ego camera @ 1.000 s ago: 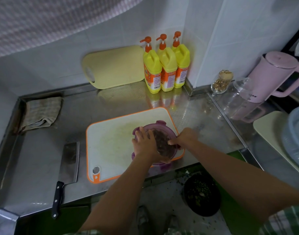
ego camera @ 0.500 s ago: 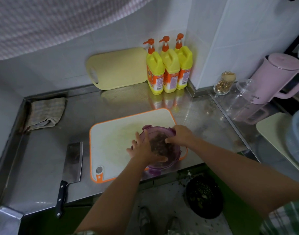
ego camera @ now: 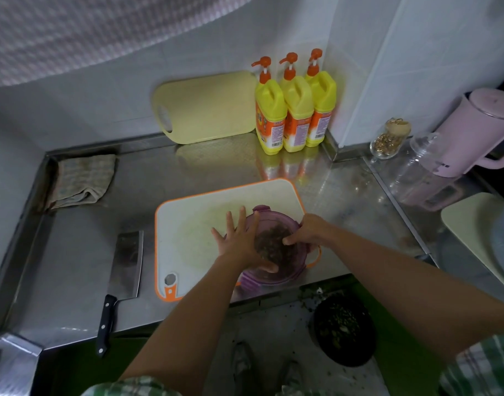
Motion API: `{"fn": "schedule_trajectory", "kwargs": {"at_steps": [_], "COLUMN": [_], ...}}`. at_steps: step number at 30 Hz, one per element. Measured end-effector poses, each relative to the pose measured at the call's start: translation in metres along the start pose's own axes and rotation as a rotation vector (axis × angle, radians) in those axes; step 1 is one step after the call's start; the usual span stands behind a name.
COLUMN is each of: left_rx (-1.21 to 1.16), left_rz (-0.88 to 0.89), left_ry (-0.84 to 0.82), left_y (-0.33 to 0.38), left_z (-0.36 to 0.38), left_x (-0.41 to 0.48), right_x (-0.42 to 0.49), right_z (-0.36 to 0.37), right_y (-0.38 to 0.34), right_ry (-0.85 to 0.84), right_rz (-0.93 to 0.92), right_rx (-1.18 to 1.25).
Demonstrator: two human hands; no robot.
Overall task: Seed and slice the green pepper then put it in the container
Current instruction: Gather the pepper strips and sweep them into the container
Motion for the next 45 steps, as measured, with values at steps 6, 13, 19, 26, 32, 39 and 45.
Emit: {"fn": "schedule_trajectory", "kwargs": {"at_steps": [6,13,19,26,32,39,45], "left_rx": [-0.255,-0.392,-0.422,-0.401,-0.321,-0.389,-0.574], "left_rz": [-0.145,-0.135,-0.152,-0.172,-0.160,-0.336,-0.258], "left_ry": [-0.124,-0.064,-0.084,-0.067,-0.067,0.037,0.096], "left_y": [0.006,0.000,0.001,-0.002,0.006,0.001,0.009], "left_z": [0.005,0.016,0.016,0.014,-0.001,-0.003,0.006], "left_x": [-0.003,0.003,0.009,0.011,0.008,-0.007,-0.007], "right_x": [-0.005,0.004,0.007,0.004,-0.001,-0.013,-0.021], "right_z": [-0.013,-0.006,-0.006,-0.005,-0.006,-0.015,-0.009], "right_y": [0.008,-0.024,-0.029,-0.031,-0.013,0.011,0.028], "right_ry": [-0.095,-0.004,0.040,0.023,0.044,0.094,0.086], "right_rz": [0.044,-0.328,-0.305,-0.253,-0.192,-0.049,0.015], "right_rx": [-0.237,-0.312,-0.343,-0.333,-0.283,-0.245,-0.214]}}
Point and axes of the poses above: each hand's wrist, its own x-axis towards the middle knuckle, its own z-axis out of the palm, y = z × x, the point moved 6 cm from there along x, towards the middle knuckle, and after that the axes turned 10 degrees about x, right-handed, at the moved point
